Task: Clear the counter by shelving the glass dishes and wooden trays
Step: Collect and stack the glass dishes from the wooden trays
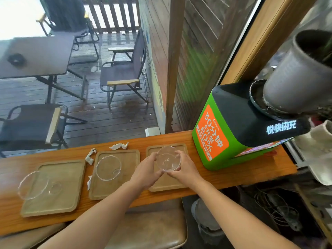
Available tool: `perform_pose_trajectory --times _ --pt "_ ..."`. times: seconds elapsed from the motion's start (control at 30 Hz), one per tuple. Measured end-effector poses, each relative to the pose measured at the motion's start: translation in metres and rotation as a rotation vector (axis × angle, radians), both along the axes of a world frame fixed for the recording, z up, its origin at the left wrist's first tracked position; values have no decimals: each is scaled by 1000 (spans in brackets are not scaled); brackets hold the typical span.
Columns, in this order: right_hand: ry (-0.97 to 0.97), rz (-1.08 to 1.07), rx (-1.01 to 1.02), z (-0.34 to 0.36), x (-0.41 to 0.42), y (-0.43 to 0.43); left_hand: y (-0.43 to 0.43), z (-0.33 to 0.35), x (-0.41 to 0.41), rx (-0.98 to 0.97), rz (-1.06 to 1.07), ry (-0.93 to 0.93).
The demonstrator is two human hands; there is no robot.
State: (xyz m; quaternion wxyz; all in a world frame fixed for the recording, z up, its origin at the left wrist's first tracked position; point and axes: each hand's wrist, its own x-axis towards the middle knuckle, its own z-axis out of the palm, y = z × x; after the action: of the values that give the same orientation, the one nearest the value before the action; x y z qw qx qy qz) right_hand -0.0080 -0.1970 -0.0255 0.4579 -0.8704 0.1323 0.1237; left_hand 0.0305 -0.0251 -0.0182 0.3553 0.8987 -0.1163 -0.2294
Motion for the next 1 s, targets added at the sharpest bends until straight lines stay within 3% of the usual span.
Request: perform_pose_trajectory --times 0.5,1.0 --pt "-143 227 40 81 54 96 100 62 3 -303 339 -101" --pt "-68 310 43 78 75 155 171 50 21 -267 336 -95"
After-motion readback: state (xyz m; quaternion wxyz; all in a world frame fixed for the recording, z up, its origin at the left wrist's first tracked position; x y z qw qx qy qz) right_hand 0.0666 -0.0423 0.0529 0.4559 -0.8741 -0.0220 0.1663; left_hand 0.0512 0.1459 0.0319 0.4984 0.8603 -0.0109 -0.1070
